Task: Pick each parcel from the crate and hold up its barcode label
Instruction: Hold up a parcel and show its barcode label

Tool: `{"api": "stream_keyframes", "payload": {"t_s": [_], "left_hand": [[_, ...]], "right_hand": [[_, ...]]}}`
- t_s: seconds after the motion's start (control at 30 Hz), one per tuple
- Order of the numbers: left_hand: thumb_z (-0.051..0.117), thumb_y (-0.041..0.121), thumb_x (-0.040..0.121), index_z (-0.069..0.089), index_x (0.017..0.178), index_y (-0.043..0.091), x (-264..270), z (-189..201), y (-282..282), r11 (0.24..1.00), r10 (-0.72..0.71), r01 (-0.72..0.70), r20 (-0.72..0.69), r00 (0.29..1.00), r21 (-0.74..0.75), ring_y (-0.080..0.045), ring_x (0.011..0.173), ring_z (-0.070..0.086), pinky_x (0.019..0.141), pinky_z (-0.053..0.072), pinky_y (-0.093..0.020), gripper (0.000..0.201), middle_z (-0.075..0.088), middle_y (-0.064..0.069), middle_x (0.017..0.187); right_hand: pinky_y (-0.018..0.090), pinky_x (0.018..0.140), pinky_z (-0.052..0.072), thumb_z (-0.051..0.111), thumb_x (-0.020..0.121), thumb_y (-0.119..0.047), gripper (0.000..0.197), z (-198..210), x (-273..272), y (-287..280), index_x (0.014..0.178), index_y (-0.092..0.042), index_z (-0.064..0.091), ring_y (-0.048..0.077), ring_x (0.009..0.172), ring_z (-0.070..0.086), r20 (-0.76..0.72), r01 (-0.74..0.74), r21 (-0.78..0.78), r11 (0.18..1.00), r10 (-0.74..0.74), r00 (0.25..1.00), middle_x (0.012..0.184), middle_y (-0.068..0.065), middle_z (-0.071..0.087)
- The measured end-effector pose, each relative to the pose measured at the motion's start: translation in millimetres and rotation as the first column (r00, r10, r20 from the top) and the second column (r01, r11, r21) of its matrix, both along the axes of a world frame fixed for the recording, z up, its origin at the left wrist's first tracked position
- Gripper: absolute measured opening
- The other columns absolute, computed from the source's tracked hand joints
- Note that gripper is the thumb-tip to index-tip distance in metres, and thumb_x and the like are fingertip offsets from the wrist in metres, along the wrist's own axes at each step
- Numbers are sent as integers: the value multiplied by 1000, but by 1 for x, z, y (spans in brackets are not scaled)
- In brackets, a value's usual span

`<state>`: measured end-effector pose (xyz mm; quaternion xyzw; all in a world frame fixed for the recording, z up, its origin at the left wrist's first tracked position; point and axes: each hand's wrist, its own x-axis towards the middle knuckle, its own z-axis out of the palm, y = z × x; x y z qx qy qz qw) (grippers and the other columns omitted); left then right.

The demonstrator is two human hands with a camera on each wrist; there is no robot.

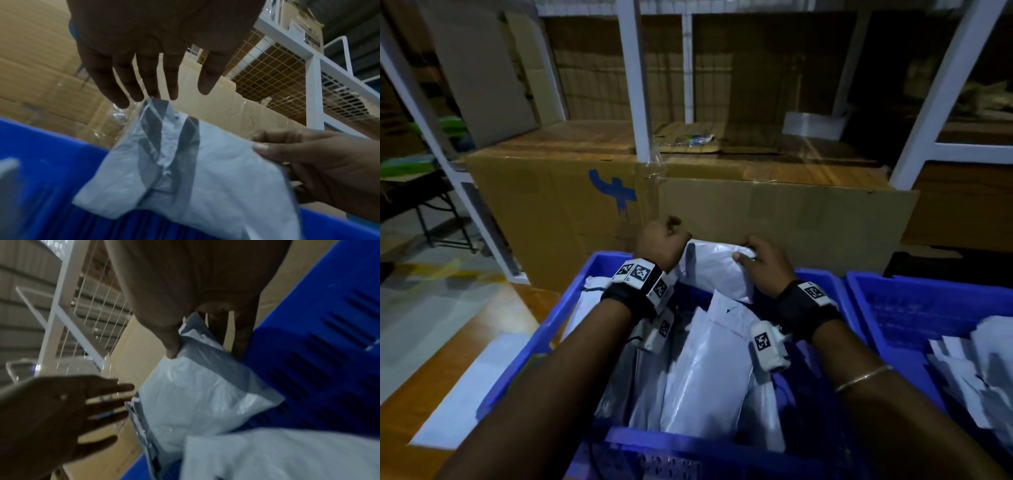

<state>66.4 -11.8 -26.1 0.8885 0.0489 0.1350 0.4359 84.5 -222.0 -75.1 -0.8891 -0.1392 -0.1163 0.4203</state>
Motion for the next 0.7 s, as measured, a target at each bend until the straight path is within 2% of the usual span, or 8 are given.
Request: {"api": "stream_keyframes", "payload": {"t_s": [0.1,0.2,0.3,0.37,0.43,0.53,0.63,0.7], "left_hand": [[67,30,81,61,118,10,7,-1,-7,997,20,-16,58,998,-76,-30,107,60,92,48,-41,43,66,-13,114],[70,24,81,62,110,9,15,-6,-10,986,21,-11,59,998,-169,-27,100,61,86,49,-38,33,67,-10,106],[71,45,67,67,100,13,25,-16,-6,970,-51,53,13,999,-237,-24,94,66,86,52,-43,46,71,-5,96],[69,53,57,70,89,18,32,-24,-4,950,-103,96,-7,995,-297,-23,84,67,75,53,-40,47,71,-4,85],[73,45,63,71,82,18,30,-23,-3,930,-162,149,-10,987,-335,-20,70,62,62,45,-31,33,68,-5,75],[69,16,86,68,84,12,27,-17,-4,863,-233,216,20,972,-457,-14,64,63,59,46,-26,5,66,-4,73],[59,7,93,60,85,11,24,-19,-4,827,-242,234,52,969,-511,-2,58,64,53,48,-17,9,64,-3,75],[56,6,95,56,86,8,23,-22,-3,819,-231,242,88,969,-521,-3,56,63,52,48,-19,9,62,-6,75]], "right_hand": [[30,73,44,67,90,-21,15,4,3,-17,97,-8,65,20,87,63,16,46,145,988,-49,999,92,7,70],[30,73,47,67,91,-23,14,1,4,-30,91,-9,65,14,82,63,12,69,242,968,-75,997,86,3,71],[21,67,47,66,92,-21,9,-3,5,-37,85,-15,63,7,77,61,-18,55,305,951,-52,998,80,-3,69],[25,70,48,65,93,-21,8,-3,7,-39,88,-14,64,9,78,62,-38,62,354,933,-52,998,83,-1,69],[29,72,49,64,94,-19,6,-2,8,-39,89,-18,64,11,80,62,-45,52,408,912,-37,998,85,1,69],[32,75,50,63,94,-14,7,-1,7,-38,88,-17,65,12,81,63,-37,38,447,894,-24,999,87,3,69],[38,83,52,65,92,-18,8,-3,7,-40,98,-12,66,17,89,65,-35,40,464,885,-28,999,97,7,71],[41,83,54,68,89,-25,17,-3,6,-41,102,-15,66,22,95,67,-51,47,476,878,-25,998,102,7,72]]}}
